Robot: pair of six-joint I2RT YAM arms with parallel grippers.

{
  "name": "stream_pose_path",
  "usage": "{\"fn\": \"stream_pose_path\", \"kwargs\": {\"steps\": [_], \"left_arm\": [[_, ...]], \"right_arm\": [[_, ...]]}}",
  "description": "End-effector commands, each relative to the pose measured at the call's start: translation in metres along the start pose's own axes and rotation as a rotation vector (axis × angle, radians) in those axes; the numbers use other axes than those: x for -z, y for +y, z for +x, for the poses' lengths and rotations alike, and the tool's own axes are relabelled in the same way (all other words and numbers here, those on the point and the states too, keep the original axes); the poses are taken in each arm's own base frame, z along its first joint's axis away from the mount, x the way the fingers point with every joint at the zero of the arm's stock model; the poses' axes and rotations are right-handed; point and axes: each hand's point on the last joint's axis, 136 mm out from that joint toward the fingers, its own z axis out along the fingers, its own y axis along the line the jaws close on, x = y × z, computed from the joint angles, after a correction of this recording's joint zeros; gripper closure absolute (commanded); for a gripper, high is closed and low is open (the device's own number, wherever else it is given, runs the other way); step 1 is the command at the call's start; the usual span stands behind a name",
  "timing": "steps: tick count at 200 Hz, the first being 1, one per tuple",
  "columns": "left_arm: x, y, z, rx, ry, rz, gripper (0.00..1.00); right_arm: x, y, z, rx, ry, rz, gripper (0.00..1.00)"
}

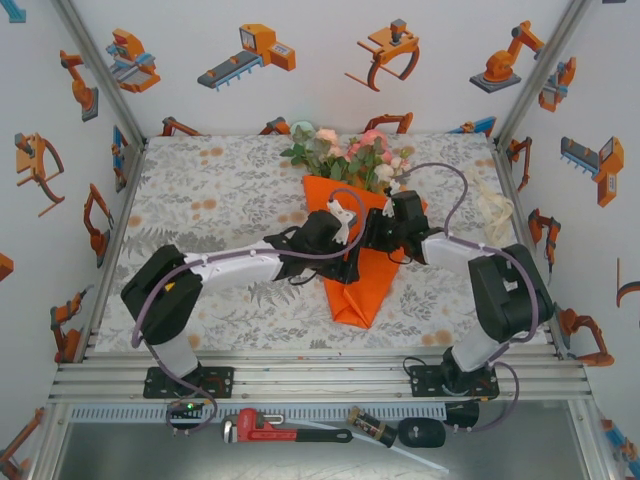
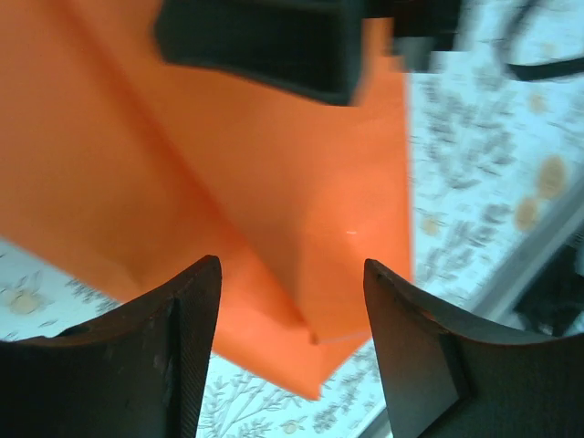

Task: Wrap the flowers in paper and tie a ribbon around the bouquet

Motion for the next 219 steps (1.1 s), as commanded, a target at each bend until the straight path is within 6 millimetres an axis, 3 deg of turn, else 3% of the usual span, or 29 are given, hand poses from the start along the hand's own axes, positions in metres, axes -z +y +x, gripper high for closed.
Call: {"fn": "stream_pose_path", "kwargs": {"steps": [1, 18, 33, 57, 87, 133, 155, 187, 219], "left_arm": [[-0.002, 0.025, -0.008, 0.036, -0.014, -0.127, 0.36], [-0.014, 0.01, -0.011, 0.058, -0.001, -0.022, 0.37], [-0.023, -0.001, -0.015, 0.111, -0.001, 0.062, 0.44], [-0.025, -0.003, -0.022, 0.18, -0.024, 0.12, 0.66], [-0.018, 0.009, -0.014, 0.217, -0.024, 0.106, 1.0], [-0.002, 0.044, 0.003, 0.306, -0.092, -0.034, 1.0], [-0.003, 0.045, 0.003, 0.319, -0.11, -0.036, 1.0], [-0.005, 0.045, 0.002, 0.317, -0.121, -0.041, 1.0], [-0.004, 0.046, -0.001, 0.298, -0.121, -0.049, 1.0]], "right_arm": [[0.01, 0.01, -0.008, 0.027, -0.041, -0.036, 0.56], [0.009, 0.012, -0.007, 0.024, -0.032, -0.045, 0.55], [0.008, 0.013, -0.007, 0.022, -0.027, -0.051, 0.55], [0.011, 0.014, -0.009, 0.025, -0.033, -0.05, 0.55], [0.025, 0.02, -0.019, 0.049, -0.055, -0.039, 0.54], [0.058, 0.015, -0.043, 0.064, -0.138, 0.015, 0.5], [0.065, 0.015, -0.045, 0.062, -0.148, 0.004, 0.5], [0.057, 0.008, -0.03, 0.039, -0.107, 0.001, 0.5], [0.035, -0.008, -0.012, -0.019, -0.059, -0.002, 0.51]]}}
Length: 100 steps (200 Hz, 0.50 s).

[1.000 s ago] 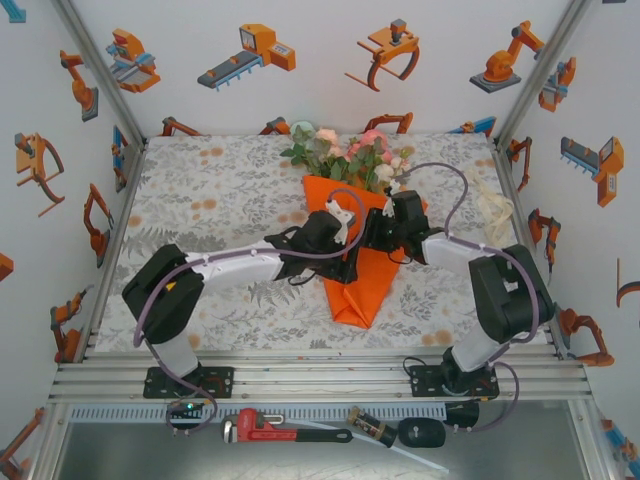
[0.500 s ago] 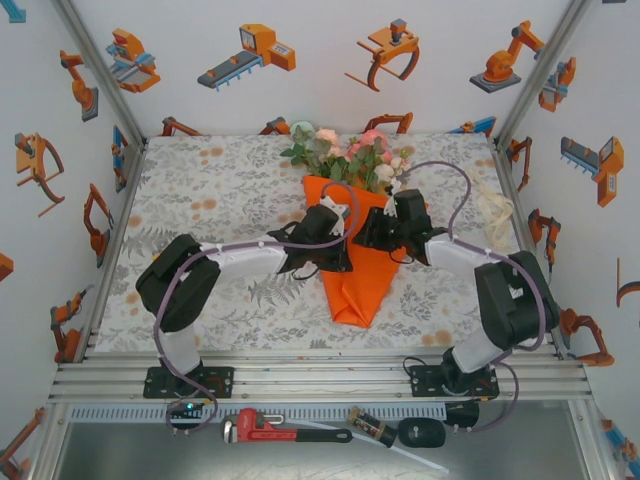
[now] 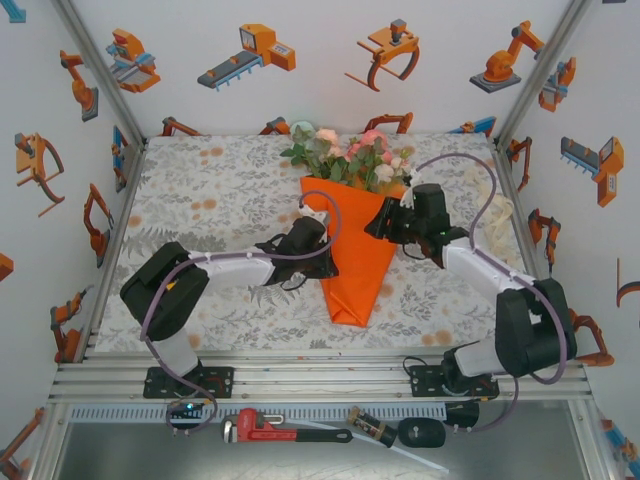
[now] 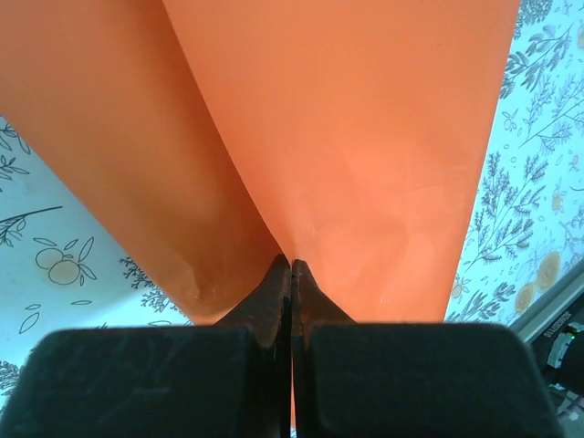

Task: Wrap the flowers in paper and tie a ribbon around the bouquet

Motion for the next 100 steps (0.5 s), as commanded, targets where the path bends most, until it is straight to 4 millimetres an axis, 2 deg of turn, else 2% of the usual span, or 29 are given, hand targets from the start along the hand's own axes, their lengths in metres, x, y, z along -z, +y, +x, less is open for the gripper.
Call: {"fn": "stream_pose_path", "kwargs": {"steps": [1, 32, 54, 66, 78, 100], "left_arm": [[0.005, -0.004, -0.011, -0.002, -0.041, -0.002, 1.0], [0.006, 0.011, -0.007, -0.003, -0.028, -0.073, 0.95], [0.009, 0.014, -0.007, -0.004, -0.031, -0.087, 0.91], [0.011, 0.013, -0.008, -0.009, -0.034, -0.084, 0.86], [0.014, 0.01, -0.012, -0.022, -0.044, -0.076, 0.76], [0.033, 0.001, -0.024, -0.073, -0.072, -0.073, 0.68]], "right_arm": [[-0.015, -0.014, 0.02, -0.044, 0.051, 0.008, 0.51], [-0.034, -0.024, 0.032, -0.061, 0.098, 0.002, 0.52], [-0.042, -0.026, 0.037, -0.068, 0.118, -0.007, 0.53], [-0.045, -0.026, 0.039, -0.07, 0.126, -0.012, 0.53], [-0.047, -0.029, 0.041, -0.071, 0.132, -0.008, 0.53], [-0.049, -0.035, 0.046, -0.071, 0.14, 0.012, 0.54]]}}
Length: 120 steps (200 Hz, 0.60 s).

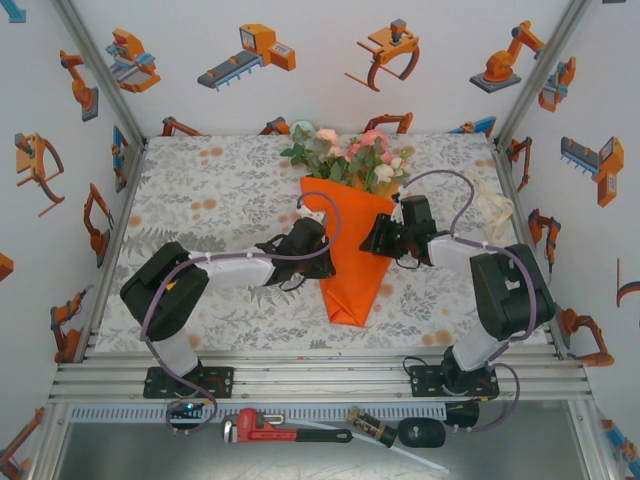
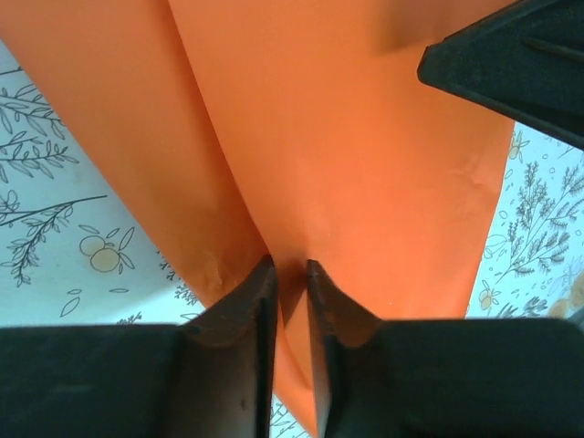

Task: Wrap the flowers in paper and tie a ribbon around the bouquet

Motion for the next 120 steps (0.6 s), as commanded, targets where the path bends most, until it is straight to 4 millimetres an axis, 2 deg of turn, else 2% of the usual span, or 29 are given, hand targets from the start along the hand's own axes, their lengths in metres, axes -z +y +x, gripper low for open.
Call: {"fn": "stream_pose_path", "kwargs": {"steps": [1, 24, 41, 56, 68, 85, 101, 120], "left_arm": [[0.03, -0.011, -0.024, -0.059, -0.066, 0.007, 0.68], [0.063, -0.029, -0.043, -0.146, -0.112, 0.045, 0.65], [0.086, -0.065, -0.048, -0.241, -0.118, 0.179, 0.65], [0.094, -0.094, -0.044, -0.295, -0.093, 0.28, 0.66], [0.085, -0.109, -0.036, -0.308, -0.061, 0.33, 0.66], [0.061, -0.113, -0.023, -0.283, -0.018, 0.335, 0.67], [0.038, -0.105, -0.013, -0.271, 0.013, 0.307, 0.68], [0.009, -0.083, 0.003, -0.265, 0.065, 0.227, 0.7]], "right_arm": [[-0.003, -0.001, -0.004, 0.002, -0.018, -0.01, 0.54], [-0.009, -0.005, 0.001, -0.006, -0.002, -0.01, 0.54], [-0.012, -0.007, 0.005, -0.011, 0.012, -0.012, 0.54], [-0.012, -0.008, 0.006, -0.012, 0.015, -0.01, 0.54], [-0.013, -0.008, 0.006, -0.013, 0.014, -0.009, 0.54], [-0.012, -0.007, 0.005, -0.016, 0.011, -0.012, 0.54], [-0.01, -0.006, 0.004, -0.016, 0.009, -0.01, 0.54], [-0.006, -0.004, 0.003, -0.012, 0.005, -0.014, 0.54]]}}
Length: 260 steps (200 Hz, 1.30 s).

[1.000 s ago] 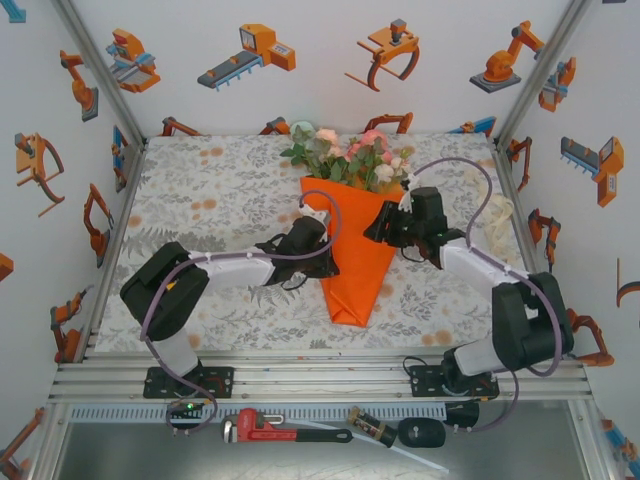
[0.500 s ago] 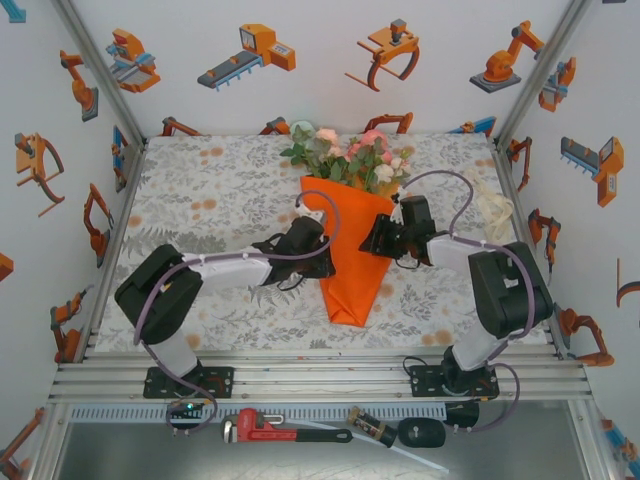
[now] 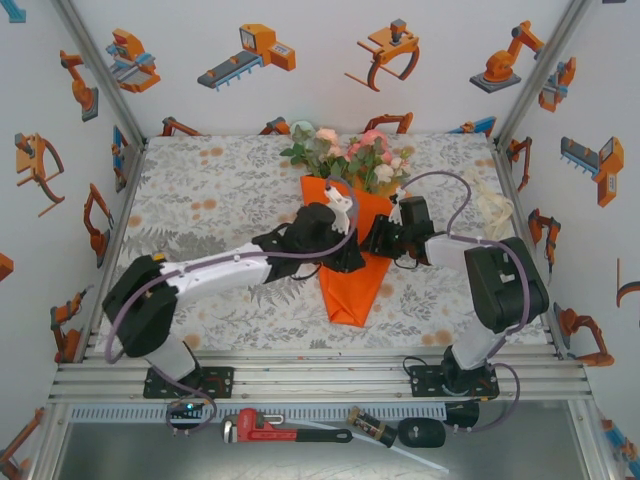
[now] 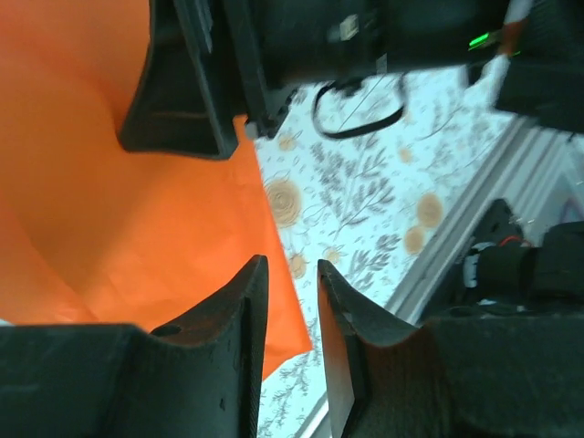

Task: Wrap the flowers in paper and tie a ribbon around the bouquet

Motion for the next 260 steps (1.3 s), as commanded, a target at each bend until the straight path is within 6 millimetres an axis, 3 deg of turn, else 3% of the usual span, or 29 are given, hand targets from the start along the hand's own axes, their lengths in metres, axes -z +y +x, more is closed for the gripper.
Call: {"fn": "stream_pose_path", "kwargs": {"steps": [1, 28, 81, 117, 141, 167, 184, 221, 260], "left_arm": [[-0.026, 0.027, 0.034, 0.008, 0.102, -0.06, 0.71], [-0.042, 0.052, 0.064, 0.068, 0.188, -0.107, 0.76], [-0.036, 0.071, 0.067, 0.137, 0.176, -0.127, 0.8], [-0.035, 0.074, 0.067, 0.147, 0.172, -0.129, 0.8], [-0.036, 0.076, 0.07, 0.151, 0.176, -0.13, 0.8], [-0.034, 0.076, 0.072, 0.152, 0.18, -0.131, 0.81], [-0.032, 0.078, 0.074, 0.153, 0.182, -0.136, 0.81], [-0.026, 0.08, 0.079, 0.154, 0.187, -0.147, 0.81], [-0.024, 0.081, 0.081, 0.153, 0.185, -0.15, 0.81]], "right_arm": [[0.003, -0.001, 0.001, -0.01, -0.002, 0.002, 0.54], [0.009, 0.004, -0.003, 0.001, -0.005, 0.001, 0.54], [0.045, 0.032, -0.015, -0.044, -0.063, -0.056, 0.53], [0.058, 0.035, 0.015, -0.19, -0.051, -0.14, 0.53], [0.056, 0.026, 0.039, -0.263, -0.028, -0.164, 0.54], [0.047, 0.013, 0.049, -0.279, -0.005, -0.131, 0.54], [0.041, 0.001, 0.044, -0.293, -0.029, -0.094, 0.54], [0.037, -0.033, 0.015, -0.359, -0.127, -0.061, 0.54], [0.038, -0.046, -0.02, -0.351, -0.187, -0.065, 0.54]]}}
